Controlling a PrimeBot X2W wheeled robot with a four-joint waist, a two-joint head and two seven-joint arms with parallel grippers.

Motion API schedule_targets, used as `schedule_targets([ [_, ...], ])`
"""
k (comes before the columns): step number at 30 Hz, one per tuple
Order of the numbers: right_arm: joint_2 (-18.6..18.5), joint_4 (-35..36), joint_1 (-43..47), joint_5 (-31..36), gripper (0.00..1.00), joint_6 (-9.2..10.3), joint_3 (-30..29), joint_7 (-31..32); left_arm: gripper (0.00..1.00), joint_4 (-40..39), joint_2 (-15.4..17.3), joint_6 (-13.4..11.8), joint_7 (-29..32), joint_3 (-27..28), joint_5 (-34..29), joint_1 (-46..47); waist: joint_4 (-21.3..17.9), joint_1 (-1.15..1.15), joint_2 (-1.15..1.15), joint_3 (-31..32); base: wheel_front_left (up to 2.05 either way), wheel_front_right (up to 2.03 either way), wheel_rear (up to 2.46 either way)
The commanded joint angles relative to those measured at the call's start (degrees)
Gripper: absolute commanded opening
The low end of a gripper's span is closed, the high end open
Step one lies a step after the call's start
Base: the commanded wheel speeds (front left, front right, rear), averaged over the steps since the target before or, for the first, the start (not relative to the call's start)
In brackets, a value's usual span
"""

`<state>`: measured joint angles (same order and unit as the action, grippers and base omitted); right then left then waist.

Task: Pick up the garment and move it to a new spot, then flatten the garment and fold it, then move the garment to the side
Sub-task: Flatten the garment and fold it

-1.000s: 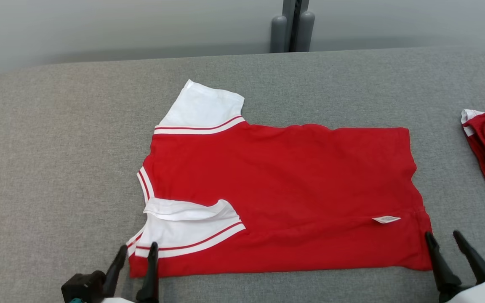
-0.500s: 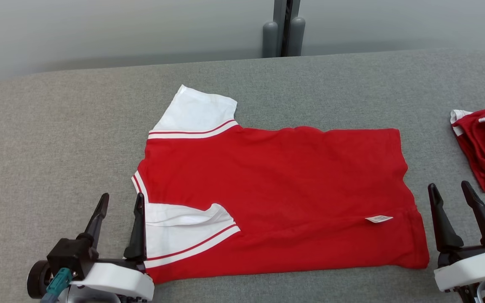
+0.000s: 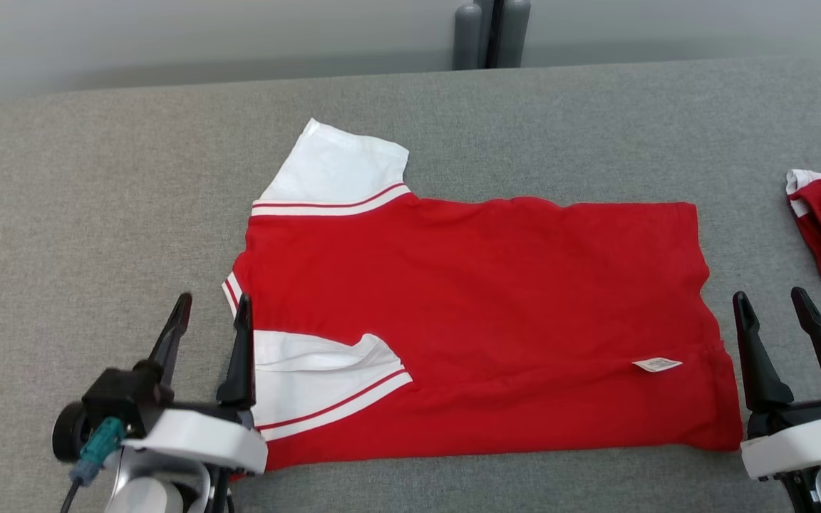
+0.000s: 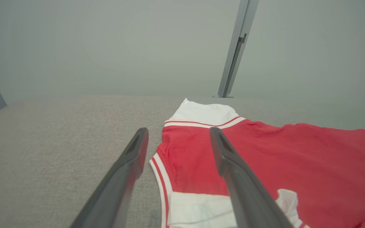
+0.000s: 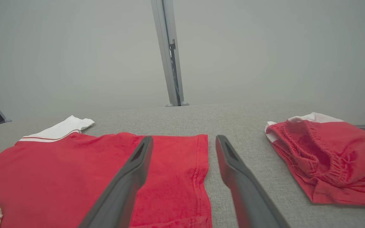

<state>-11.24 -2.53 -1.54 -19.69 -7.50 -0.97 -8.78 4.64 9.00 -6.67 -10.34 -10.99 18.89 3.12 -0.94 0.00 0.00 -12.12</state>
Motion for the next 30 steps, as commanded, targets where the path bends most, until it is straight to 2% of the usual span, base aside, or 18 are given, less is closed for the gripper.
schedule_targets([
  [1,-0.3,0.7,-0.9,-0.1,1.00,0.01,-0.2,0.5,1.00,0.0,0.2,0.7,0.0,-0.2,0.2,3.0,0.3,0.00,0.00,-1.6,0.00,0.00,0.00],
  [9,-0.8,3.7,-7.0,-0.4,1.00,0.01,0.2,1.1,1.00,4.4,1.5,4.9,2.9,-1.4,-0.2,21.8,-1.1,0.00,0.00,-10.2,0.00,0.00,0.00],
  [18,-1.1,4.0,-14.2,-1.3,1.00,0.01,2.4,-0.2,1.00,20.6,0.7,10.7,9.7,-3.3,2.1,44.5,-4.9,0.00,0.00,-18.6,0.00,0.00,0.00],
  [19,-1.1,4.0,-14.2,-1.3,1.00,0.01,2.4,-0.2,1.00,20.6,0.7,10.7,9.7,-3.3,2.1,44.5,-4.9,0.00,0.00,-18.6,0.00,0.00,0.00],
  [25,-0.3,1.9,-17.7,-2.2,1.00,0.01,5.0,-1.9,1.00,34.4,2.0,12.1,14.1,-4.2,2.4,54.3,-8.1,0.00,0.00,-21.7,0.00,0.00,0.00],
  [30,-0.6,-0.4,-18.5,-2.9,1.00,0.00,5.6,-3.1,1.00,45.0,2.5,10.7,16.9,-4.4,2.0,59.6,-9.0,0.00,0.00,-22.2,0.00,0.00,0.00],
])
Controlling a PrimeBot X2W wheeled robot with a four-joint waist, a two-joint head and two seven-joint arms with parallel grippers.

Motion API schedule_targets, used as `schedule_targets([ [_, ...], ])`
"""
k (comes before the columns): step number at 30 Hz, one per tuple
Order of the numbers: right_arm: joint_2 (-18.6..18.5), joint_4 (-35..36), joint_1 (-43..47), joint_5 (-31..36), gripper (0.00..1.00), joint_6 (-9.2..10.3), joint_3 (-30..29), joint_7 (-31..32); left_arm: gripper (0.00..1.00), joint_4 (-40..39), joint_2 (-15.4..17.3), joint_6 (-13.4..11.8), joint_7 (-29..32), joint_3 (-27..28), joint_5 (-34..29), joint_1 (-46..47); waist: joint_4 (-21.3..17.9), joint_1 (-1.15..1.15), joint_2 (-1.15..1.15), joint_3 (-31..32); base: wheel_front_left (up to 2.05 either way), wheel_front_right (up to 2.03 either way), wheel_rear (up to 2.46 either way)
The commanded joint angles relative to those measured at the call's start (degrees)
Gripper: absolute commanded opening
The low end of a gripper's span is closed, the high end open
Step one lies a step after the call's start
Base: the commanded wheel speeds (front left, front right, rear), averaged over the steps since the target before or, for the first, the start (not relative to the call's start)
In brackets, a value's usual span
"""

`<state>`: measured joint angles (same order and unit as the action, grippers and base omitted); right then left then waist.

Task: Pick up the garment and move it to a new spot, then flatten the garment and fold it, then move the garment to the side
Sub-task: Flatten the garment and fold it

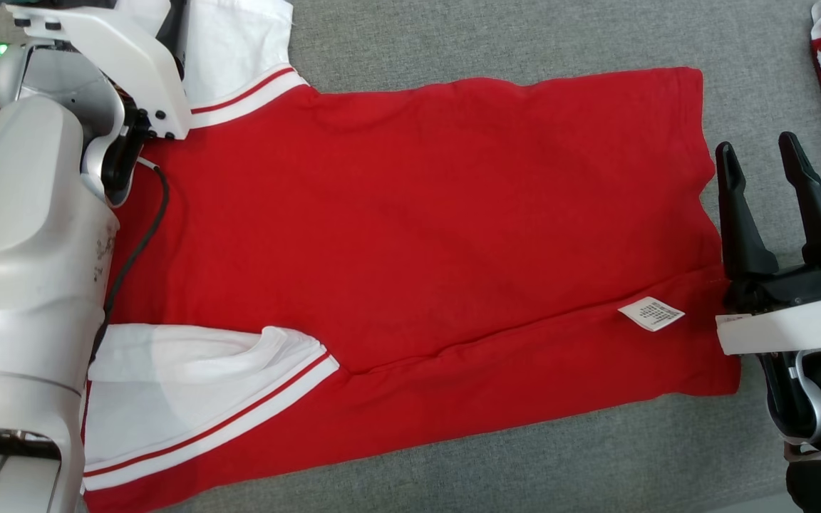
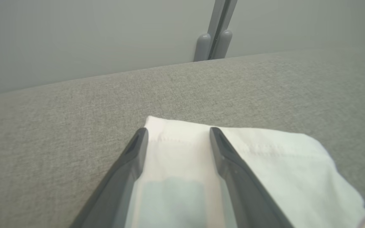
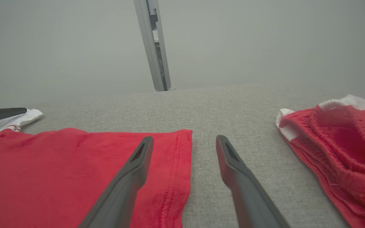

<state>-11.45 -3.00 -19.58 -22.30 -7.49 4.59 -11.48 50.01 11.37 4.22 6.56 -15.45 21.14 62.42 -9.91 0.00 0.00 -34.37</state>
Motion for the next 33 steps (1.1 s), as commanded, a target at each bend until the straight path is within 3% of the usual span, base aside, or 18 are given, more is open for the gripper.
schedule_targets([
  [1,-0.5,-0.3,-0.4,-0.5,1.00,-0.01,-0.1,-0.6,1.00,0.9,0.2,-0.2,0.4,-0.1,-0.4,0.7,0.1,0.00,0.00,0.0,0.00,0.00,0.00],
  [6,-0.8,-1.1,-0.9,-1.0,1.00,-0.01,-0.5,-0.5,1.00,5.2,-0.1,0.2,0.6,-0.4,0.2,2.9,0.4,0.00,0.00,0.2,0.00,0.00,0.00],
  [7,-0.8,-1.3,-1.3,-1.3,1.00,-0.01,-0.3,-0.4,0.88,6.0,-0.2,0.2,0.7,-0.5,0.3,3.2,0.5,0.00,0.00,0.2,0.00,0.00,0.00],
  [8,-1.0,-1.6,-1.5,-1.6,1.00,-0.01,-0.3,-0.3,0.48,6.7,-0.3,0.4,1.0,-0.6,0.5,3.6,0.5,0.00,0.00,0.1,0.00,0.00,0.00],
  [9,-1.1,-1.8,-1.7,-1.8,1.00,-0.01,-0.1,-0.3,0.00,7.4,-0.1,0.6,0.9,-0.7,0.6,3.9,0.5,0.00,0.00,0.1,0.00,0.00,0.00],
  [20,-7.6,-7.3,-8.4,-6.3,1.00,-0.01,1.2,2.1,0.00,11.2,-1.6,2.0,-3.7,-2.6,0.7,6.8,2.1,0.00,0.00,-0.1,0.00,0.00,0.00],
  [33,-15.1,-13.3,-14.4,-15.2,1.00,-0.01,10.5,11.3,0.00,13.2,-4.1,2.9,-7.3,-4.8,1.8,8.0,5.6,0.00,0.00,-0.3,0.00,0.00,0.00],
])
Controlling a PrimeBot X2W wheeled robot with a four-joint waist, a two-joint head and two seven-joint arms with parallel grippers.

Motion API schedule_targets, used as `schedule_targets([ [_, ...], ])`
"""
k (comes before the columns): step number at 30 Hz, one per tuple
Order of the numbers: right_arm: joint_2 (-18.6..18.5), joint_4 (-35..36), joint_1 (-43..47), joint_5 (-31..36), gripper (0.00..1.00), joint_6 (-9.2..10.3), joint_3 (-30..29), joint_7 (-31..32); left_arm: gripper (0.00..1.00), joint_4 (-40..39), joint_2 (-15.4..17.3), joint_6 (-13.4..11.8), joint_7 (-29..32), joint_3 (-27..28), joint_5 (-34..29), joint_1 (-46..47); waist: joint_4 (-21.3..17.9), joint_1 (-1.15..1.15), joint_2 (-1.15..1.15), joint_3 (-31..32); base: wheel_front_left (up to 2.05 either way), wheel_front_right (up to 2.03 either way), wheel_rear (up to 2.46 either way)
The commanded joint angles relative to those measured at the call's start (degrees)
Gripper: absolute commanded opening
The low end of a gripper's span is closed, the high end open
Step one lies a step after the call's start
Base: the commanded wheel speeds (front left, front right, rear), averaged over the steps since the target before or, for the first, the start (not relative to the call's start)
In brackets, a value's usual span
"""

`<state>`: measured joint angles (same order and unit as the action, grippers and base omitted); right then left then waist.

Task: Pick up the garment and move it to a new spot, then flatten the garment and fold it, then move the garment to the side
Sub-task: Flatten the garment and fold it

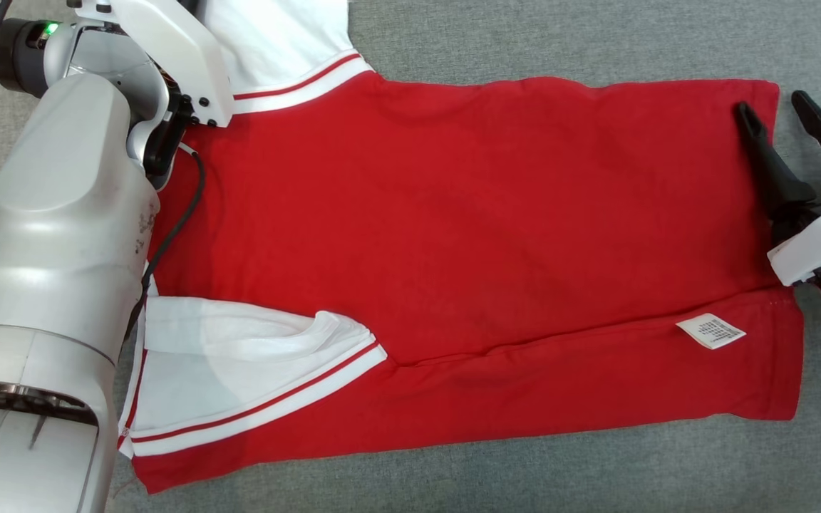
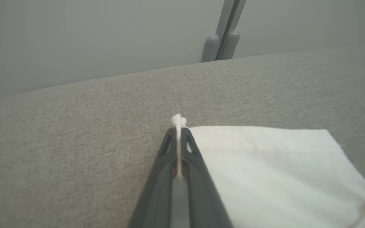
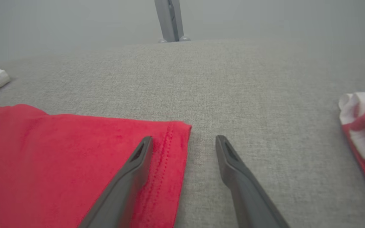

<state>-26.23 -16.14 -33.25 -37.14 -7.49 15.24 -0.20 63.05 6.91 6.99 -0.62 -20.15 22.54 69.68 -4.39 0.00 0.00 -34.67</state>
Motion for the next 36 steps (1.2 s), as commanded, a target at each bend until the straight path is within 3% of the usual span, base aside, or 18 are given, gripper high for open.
schedule_targets([
  [1,-0.9,-0.2,-1.2,-1.2,1.00,-0.01,0.7,0.8,0.00,0.4,0.3,0.2,-0.3,-0.2,0.4,0.8,0.2,0.00,0.00,-0.1,0.00,0.00,0.00],
  [5,-2.8,-0.7,-3.1,-5.9,0.98,-0.01,3.1,4.6,0.00,0.9,0.0,0.4,-1.1,-0.6,1.0,1.2,0.5,0.00,0.00,-0.2,0.00,0.00,0.00],
  [6,-3.1,-1.0,-3.7,-7.2,0.50,-0.01,3.5,6.0,0.00,0.9,0.0,0.4,-1.4,-0.7,1.2,1.3,0.5,0.00,0.00,-0.3,0.00,0.00,0.00],
  [8,-4.0,-1.5,-4.7,-9.4,0.18,-0.01,4.6,8.7,0.00,0.8,-0.1,0.4,-1.9,-0.9,1.5,1.8,0.8,0.00,0.00,-0.4,0.00,0.00,0.00],
  [10,-4.7,-1.4,-5.9,-11.8,0.00,-0.01,5.1,10.7,0.00,0.5,-0.2,0.5,-2.4,-1.1,1.8,1.9,1.2,0.00,0.00,-0.5,0.00,0.00,0.00],
  [16,-7.3,-0.5,-8.7,-18.1,0.00,-0.01,4.7,15.2,0.00,-0.8,-0.1,0.5,-3.9,-1.5,3.1,3.5,2.2,0.00,0.00,-0.4,0.00,0.00,0.00],
  [26,-10.1,1.2,-11.5,-23.5,0.00,-0.01,3.3,12.9,0.00,-5.1,0.3,0.5,-5.2,-3.1,5.5,4.8,3.7,0.00,0.00,0.9,0.00,0.00,0.00],
  [36,-12.3,4.7,-6.4,-31.4,0.00,-0.01,3.6,14.2,0.00,-14.0,2.9,0.5,-3.9,-5.6,9.5,-1.5,3.9,0.00,0.00,3.2,0.00,0.00,0.00],
])
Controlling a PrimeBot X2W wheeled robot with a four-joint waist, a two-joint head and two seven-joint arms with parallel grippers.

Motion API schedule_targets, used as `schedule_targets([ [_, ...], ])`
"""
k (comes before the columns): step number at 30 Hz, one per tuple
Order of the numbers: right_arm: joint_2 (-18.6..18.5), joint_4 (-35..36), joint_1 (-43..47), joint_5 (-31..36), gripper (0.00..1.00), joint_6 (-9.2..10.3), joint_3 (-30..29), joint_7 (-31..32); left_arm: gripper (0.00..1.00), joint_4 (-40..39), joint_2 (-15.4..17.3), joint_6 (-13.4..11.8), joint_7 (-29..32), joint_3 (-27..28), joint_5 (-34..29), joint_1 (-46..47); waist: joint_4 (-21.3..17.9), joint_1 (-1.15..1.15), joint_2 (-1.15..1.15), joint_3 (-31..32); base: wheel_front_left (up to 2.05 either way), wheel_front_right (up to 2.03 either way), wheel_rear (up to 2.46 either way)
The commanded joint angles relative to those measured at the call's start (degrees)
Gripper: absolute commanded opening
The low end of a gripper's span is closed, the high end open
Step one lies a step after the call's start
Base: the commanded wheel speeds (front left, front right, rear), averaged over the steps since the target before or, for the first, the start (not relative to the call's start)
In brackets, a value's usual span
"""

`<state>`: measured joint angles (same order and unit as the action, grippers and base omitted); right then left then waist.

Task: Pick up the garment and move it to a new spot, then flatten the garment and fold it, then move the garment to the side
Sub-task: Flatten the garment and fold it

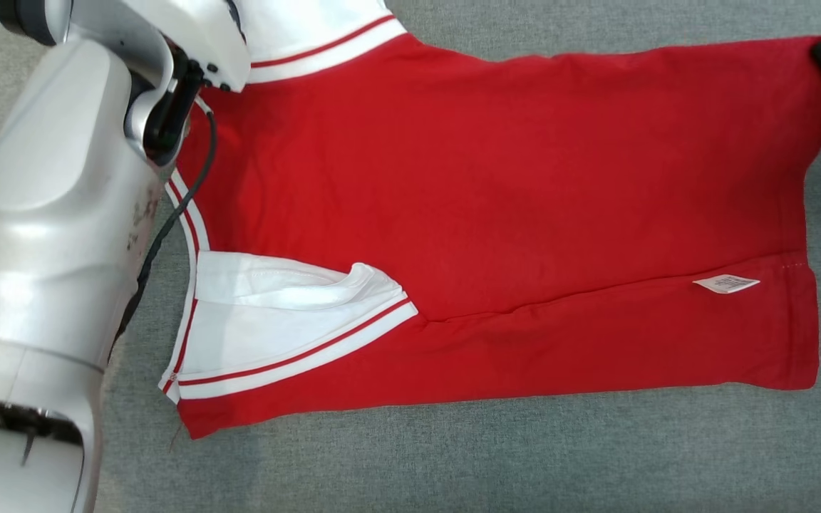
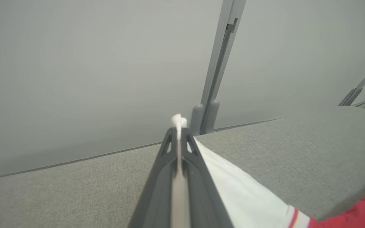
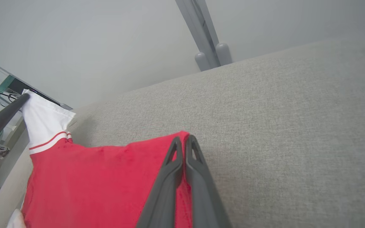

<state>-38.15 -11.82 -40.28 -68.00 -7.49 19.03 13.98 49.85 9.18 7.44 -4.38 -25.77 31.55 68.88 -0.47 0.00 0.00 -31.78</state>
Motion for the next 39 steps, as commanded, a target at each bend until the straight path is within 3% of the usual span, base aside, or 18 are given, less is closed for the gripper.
schedule_targets([
  [1,-0.8,1.0,1.6,-1.6,0.00,-0.01,-0.5,0.2,0.00,-2.8,1.0,0.1,-0.1,-0.1,1.3,-2.0,-0.1,0.00,0.00,0.6,0.00,0.00,0.00],
  [10,-2.8,5.4,9.8,-10.5,0.00,-0.01,-3.6,1.4,0.00,-23.9,7.3,-2.6,2.8,-0.5,2.7,-15.9,0.4,0.00,0.00,2.0,0.00,0.00,0.00],
  [17,-3.2,6.9,17.1,-15.2,0.00,-0.01,-5.5,2.1,0.00,-46.4,12.2,-8.8,7.4,0.7,4.7,-31.5,0.8,0.00,0.00,3.1,0.00,0.00,0.00],
  [22,-2.4,7.5,20.5,-14.2,0.00,-0.01,-5.5,-0.4,0.00,-60.0,15.1,-14.2,9.3,2.6,6.7,-44.0,0.7,0.00,0.00,3.9,0.00,0.00,0.00],
  [29,-1.3,8.1,23.0,-11.7,0.00,-0.01,-4.3,-3.5,0.00,-69.6,16.6,-18.0,9.4,4.5,8.7,-53.8,0.9,0.00,0.00,5.1,0.00,0.00,0.00],
  [39,-3.9,11.1,28.7,-3.0,0.00,-0.01,-0.3,-12.2,0.00,-73.6,15.7,-21.0,8.0,4.6,11.3,-64.5,1.1,0.00,0.00,7.8,0.00,0.00,0.00],
])
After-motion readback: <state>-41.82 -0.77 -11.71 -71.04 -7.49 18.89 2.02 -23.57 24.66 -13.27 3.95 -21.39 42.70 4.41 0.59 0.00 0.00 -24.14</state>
